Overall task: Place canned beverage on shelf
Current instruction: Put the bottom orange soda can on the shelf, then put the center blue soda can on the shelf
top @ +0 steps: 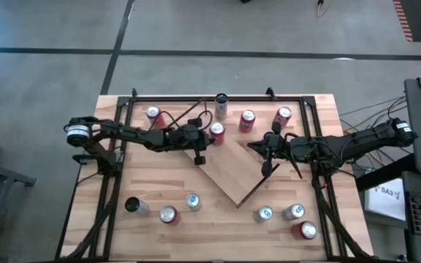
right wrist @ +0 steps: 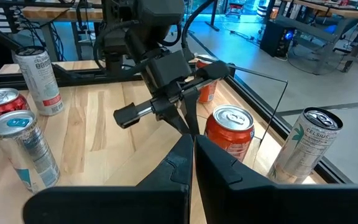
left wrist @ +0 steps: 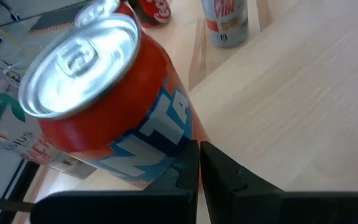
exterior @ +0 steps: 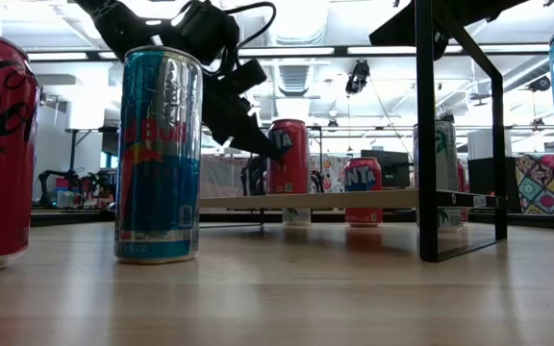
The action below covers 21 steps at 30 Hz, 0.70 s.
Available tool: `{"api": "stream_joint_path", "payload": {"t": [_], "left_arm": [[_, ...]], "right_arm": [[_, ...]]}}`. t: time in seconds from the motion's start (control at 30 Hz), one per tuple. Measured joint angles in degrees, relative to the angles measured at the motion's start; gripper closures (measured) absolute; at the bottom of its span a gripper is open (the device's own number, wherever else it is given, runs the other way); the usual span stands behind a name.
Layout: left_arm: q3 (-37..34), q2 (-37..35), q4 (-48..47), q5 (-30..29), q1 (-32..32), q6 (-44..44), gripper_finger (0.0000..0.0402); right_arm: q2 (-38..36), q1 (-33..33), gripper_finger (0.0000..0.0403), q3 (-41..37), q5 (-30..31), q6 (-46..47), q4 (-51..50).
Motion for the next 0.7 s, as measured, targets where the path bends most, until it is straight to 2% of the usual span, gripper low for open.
{"api": "stream_joint_path", "payload": {"t": [0.37, 0.7], "left_arm": [[0.0, -0.8, 0.0, -0.1, 0.0, 0.6, 0.0402], [-0.2, -11.1, -4.9, 0.0, -1.4, 1.0, 0.0402]], "right_arm": [[0.0, 0.0, 0.0394, 0.0, 0.0, 0.1, 0.0], [0.0, 0.0, 0.0394, 0.0, 0.0, 2.3, 0.1]]}}
